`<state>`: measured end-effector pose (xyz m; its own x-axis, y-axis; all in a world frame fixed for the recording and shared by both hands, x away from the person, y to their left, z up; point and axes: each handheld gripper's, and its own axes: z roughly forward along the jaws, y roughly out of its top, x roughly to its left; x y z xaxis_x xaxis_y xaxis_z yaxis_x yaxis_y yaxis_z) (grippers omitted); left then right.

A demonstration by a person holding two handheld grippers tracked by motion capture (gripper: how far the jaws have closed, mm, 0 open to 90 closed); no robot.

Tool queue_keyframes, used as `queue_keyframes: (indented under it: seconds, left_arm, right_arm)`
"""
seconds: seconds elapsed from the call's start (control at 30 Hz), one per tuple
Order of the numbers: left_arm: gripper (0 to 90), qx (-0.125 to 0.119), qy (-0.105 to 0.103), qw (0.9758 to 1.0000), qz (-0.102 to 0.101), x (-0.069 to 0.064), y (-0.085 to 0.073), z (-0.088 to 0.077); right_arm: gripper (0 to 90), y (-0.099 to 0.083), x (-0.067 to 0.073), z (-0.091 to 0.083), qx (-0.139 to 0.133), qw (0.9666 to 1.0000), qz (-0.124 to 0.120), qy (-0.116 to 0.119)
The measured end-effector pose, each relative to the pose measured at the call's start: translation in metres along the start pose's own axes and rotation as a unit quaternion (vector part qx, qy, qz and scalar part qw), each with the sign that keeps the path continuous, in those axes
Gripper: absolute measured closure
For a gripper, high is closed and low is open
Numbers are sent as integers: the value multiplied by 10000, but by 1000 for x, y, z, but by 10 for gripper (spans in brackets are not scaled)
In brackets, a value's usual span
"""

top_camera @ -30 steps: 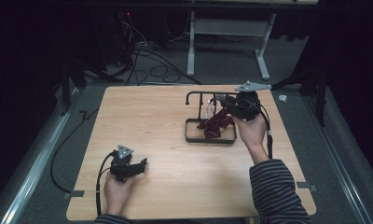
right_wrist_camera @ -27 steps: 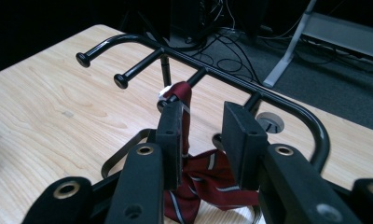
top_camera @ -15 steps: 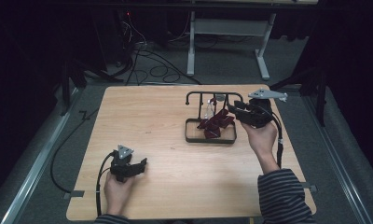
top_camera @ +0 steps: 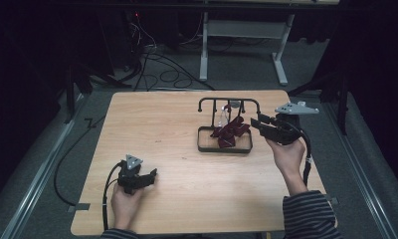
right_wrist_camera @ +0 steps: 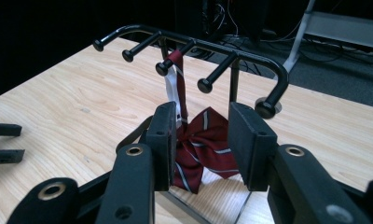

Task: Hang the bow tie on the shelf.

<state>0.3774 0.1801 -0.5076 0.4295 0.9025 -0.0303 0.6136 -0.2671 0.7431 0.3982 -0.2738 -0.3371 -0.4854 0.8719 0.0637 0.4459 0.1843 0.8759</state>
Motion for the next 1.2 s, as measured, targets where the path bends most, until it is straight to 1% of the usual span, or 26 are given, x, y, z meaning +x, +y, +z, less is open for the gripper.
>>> queue_keyframes:
  seconds: [0.07, 0.23, 0.47, 0.6, 0.77, 0.97, 1.2]
  left_arm:
    - [272, 3, 3, 10000, 4, 0, 0, 0]
    - [272, -4, -13, 10000, -6, 0, 0, 0]
    - [271, -11, -27, 10000, -21, 1, 0, 0]
    - [271, -10, -26, 10000, -19, 1, 0, 0]
    - [272, -6, -19, 10000, -12, 0, 0, 0]
    - [272, -4, -15, 10000, -6, 0, 0, 0]
    - [272, -4, -14, 10000, -6, 0, 0, 0]
  right_arm:
    - [640, -3, 0, -3, -19, 10000, 48, -3]
    - [639, -8, 0, -5, 32, 10000, 20, -7]
    - [637, -14, 3, -12, -27, 10000, 58, 45]
    - [637, -17, 4, -13, -5, 10000, 78, 54]
    - [636, -24, 7, -16, -73, 9998, 107, 122]
    - [635, -31, 10, -20, -54, 9998, 110, 162]
    - [636, -41, 11, -23, -64, 9996, 176, 203]
